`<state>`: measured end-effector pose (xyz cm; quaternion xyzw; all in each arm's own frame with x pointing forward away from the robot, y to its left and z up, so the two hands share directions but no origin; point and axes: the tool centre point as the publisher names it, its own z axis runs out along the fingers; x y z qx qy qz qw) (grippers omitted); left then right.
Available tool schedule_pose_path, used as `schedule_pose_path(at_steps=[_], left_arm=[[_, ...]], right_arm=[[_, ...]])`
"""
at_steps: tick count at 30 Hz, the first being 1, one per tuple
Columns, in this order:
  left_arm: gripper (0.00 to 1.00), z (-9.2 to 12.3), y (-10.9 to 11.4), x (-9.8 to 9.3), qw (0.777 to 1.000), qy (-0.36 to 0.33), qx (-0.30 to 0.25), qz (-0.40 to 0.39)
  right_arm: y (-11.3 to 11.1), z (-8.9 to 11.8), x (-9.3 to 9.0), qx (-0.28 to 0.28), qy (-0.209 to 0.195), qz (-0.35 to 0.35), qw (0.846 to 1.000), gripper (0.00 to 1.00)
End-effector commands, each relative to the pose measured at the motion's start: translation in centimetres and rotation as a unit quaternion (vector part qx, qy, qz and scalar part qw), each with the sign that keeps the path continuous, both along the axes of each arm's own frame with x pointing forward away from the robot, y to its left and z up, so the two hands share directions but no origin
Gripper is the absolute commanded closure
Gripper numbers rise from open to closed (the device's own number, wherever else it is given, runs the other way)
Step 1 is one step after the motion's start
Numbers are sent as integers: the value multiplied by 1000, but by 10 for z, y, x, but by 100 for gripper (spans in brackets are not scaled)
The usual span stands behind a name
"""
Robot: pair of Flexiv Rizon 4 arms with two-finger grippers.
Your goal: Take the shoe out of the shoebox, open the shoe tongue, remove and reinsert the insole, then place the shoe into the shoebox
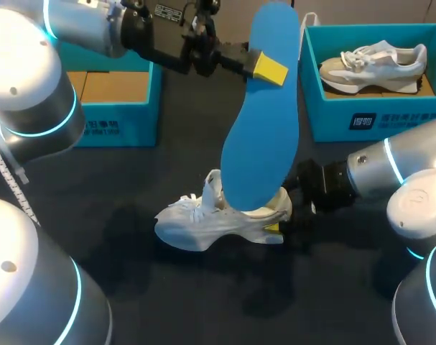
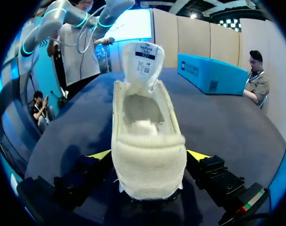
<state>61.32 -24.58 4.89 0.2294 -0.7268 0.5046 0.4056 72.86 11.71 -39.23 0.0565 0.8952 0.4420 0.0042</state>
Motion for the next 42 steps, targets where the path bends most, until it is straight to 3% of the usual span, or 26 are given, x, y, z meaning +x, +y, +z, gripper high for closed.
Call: schedule_pose_path(at_steps=[1,9,21,25,37,42], left_arm=[[100,0,0,0,1000,0,1,0],[100,0,0,0,1000,0,1,0],[100,0,0,0,1000,0,1,0],[100,0,0,0,1000,0,1,0],[100,0,0,0,1000,0,1,0],[100,0,0,0,1000,0,1,0]], right_arm=[[-6,20,-7,-73,12,-4,997,0],[-5,42,-11,-156,21,-14,988,0],[0,63,-18,-256,-19,-40,966,0],[1,67,-18,-269,-1,-53,962,0],[3,75,-16,-326,4,-43,944,0],[3,74,-14,-329,3,-36,944,0]])
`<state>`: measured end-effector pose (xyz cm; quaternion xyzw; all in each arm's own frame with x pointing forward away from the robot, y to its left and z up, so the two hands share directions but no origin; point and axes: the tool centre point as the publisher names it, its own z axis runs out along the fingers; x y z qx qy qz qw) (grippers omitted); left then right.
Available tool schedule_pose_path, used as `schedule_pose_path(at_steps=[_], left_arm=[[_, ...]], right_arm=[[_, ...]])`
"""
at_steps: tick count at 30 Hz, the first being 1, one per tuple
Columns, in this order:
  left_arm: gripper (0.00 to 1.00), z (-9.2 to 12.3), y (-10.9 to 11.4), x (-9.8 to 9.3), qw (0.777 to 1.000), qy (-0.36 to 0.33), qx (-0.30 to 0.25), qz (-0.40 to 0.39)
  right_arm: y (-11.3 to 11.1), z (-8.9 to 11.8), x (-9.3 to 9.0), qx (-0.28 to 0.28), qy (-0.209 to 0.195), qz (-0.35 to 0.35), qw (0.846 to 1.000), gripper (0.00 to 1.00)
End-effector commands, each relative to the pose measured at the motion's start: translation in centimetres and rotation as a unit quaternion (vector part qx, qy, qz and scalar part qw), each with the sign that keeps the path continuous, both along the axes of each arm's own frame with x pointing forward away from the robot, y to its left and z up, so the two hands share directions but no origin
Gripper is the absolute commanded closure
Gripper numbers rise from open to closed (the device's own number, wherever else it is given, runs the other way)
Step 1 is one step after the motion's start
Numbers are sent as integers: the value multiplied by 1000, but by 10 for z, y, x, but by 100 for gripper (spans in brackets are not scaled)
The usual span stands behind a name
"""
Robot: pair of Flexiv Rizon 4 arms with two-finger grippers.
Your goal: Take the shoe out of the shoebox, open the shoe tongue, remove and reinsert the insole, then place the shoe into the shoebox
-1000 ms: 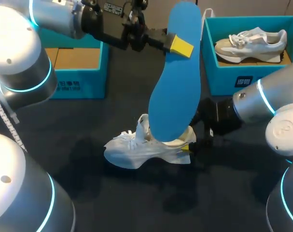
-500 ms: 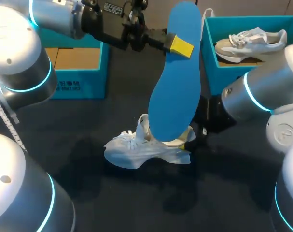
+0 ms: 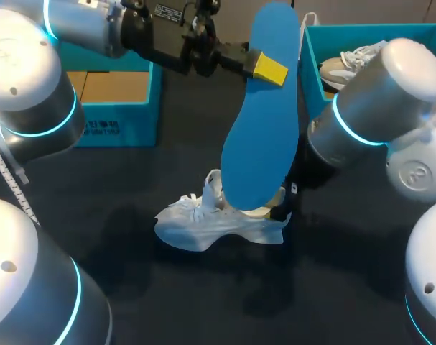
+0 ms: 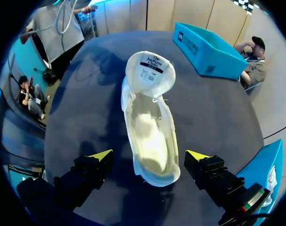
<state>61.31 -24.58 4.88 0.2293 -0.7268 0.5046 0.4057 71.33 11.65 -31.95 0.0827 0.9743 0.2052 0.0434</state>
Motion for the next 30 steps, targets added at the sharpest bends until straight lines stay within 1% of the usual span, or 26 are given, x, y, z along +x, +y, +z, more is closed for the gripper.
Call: schedule_pose_path(at_steps=[1,12,19,30], left_arm=[[100,0,0,0,1000,0,1,0],[100,0,0,0,1000,0,1,0],[100,0,0,0,1000,0,1,0],[100,0,0,0,1000,0,1,0]], right_arm=[[4,1,2,-84,15,-1,996,0],[9,-5,11,-86,25,26,996,0],[10,-15,8,-66,29,24,997,0],[10,-15,8,-65,29,24,997,0]])
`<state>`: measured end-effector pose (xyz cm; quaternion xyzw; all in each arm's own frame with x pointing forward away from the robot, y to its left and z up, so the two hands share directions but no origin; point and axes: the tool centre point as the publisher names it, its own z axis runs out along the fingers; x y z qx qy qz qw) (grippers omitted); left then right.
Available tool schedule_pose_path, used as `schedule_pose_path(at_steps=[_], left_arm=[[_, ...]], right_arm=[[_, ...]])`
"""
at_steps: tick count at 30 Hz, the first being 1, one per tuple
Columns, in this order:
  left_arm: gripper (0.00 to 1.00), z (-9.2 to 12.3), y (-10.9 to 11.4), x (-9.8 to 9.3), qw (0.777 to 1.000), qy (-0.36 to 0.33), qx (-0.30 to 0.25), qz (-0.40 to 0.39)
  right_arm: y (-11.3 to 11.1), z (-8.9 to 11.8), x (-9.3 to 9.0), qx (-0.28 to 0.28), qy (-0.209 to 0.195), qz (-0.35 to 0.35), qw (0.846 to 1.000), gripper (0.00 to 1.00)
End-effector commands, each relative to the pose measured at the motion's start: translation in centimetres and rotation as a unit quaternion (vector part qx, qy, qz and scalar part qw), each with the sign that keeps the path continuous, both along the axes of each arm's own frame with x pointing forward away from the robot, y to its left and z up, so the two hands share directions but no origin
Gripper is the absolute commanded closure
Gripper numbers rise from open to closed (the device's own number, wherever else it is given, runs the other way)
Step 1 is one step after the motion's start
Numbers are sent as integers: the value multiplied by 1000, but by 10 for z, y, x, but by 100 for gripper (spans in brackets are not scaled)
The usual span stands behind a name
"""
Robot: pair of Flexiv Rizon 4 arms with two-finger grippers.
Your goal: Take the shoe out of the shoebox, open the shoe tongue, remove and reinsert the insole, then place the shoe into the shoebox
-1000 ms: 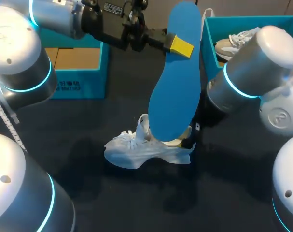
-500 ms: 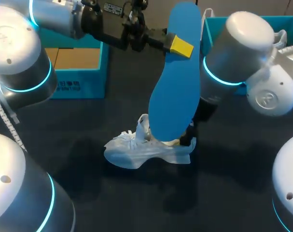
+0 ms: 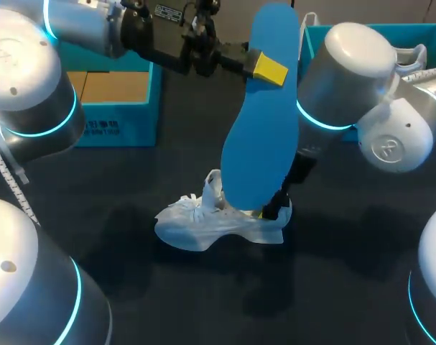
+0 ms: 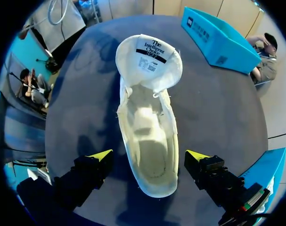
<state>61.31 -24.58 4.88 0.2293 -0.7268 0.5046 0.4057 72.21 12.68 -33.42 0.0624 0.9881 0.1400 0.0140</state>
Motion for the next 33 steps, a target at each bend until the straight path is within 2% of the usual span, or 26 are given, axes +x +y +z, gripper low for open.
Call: schedule_pose_path(at_steps=[1,12,24,33], left_arm=[[100,0,0,0,1000,0,1,0],[100,0,0,0,1000,0,1,0],[100,0,0,0,1000,0,1,0],[100,0,0,0,1000,0,1,0]], right_arm=[[0,0,-1,-1,-1,0,1000,0],[2,3,1,-7,0,-3,1000,0],[12,-2,32,-12,-7,10,1000,0],[31,-32,51,-1,9,36,999,0]])
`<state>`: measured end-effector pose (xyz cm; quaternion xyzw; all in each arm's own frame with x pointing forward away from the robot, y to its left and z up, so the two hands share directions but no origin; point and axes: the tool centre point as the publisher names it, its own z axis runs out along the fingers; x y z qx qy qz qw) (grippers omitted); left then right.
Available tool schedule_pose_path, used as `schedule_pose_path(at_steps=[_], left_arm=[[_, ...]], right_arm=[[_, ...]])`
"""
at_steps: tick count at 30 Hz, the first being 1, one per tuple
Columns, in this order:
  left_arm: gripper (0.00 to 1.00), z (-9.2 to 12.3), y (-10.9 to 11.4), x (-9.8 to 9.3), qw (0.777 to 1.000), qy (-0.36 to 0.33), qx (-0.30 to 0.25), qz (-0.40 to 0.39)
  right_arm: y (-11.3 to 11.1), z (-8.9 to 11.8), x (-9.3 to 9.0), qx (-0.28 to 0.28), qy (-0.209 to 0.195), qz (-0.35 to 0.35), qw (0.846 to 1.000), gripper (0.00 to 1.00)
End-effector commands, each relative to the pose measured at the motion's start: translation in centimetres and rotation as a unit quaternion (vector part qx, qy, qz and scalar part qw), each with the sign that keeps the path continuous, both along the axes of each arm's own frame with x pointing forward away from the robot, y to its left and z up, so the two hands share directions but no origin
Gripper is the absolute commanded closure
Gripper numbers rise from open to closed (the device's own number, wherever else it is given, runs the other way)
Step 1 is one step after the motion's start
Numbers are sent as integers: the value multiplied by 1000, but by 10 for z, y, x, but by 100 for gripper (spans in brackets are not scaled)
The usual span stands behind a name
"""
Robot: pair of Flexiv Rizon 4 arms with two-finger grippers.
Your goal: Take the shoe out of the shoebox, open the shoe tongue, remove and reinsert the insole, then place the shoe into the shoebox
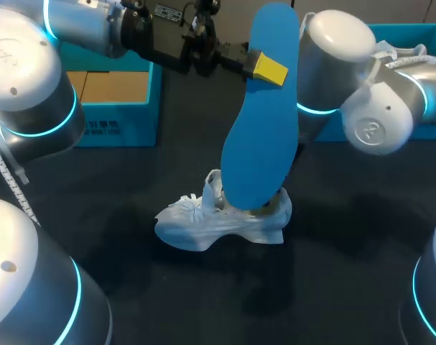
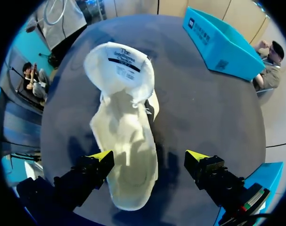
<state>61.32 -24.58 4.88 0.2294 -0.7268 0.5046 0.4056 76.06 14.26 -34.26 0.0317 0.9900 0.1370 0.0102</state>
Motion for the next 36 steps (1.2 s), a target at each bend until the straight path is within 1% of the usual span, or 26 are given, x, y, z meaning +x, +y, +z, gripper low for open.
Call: schedule_pose_path(at_steps=[1,3,6,7,8,12,15,18,19,20,23,24,26,27,28,32,36], left_arm=[[100,0,0,0,1000,0,1,0],[100,0,0,0,1000,0,1,0],[100,0,0,0,1000,0,1,0],[100,0,0,0,1000,0,1,0],[100,0,0,0,1000,0,1,0],[100,0,0,0,1000,0,1,0],[100,0,0,0,1000,0,1,0],[100,0,0,0,1000,0,1,0],[100,0,0,0,1000,0,1,0],[100,0,0,0,1000,0,1,0],[100,0,0,0,1000,0,1,0],[100,0,0,0,1000,0,1,0],[100,0,0,0,1000,0,1,0],[100,0,0,0,1000,0,1,0],[100,0,0,0,1000,0,1,0],[100,0,0,0,1000,0,1,0],[100,0,0,0,1000,0,1,0]], right_arm=[[16,-27,14,0,11,6,1000,0],[18,-33,16,6,15,11,1000,0],[22,-40,18,0,26,19,999,0],[23,-42,18,1,28,23,999,16],[24,-43,19,2,30,25,999,21],[26,-48,19,-6,41,30,999,28],[27,-53,18,-17,57,36,998,41],[28,-55,17,-18,62,40,997,43],[29,-58,15,-31,77,45,996,46],[29,-58,15,-33,79,45,995,51],[29,-61,12,-40,90,45,994,55],[28,-62,12,-39,89,45,994,58],[27,-65,10,-41,95,42,994,63],[26,-66,9,-41,95,42,994,85],[26,-66,8,-43,99,38,993,100],[22,-66,5,-45,101,14,994,100],[13,-58,1,-38,98,-27,994,100]])
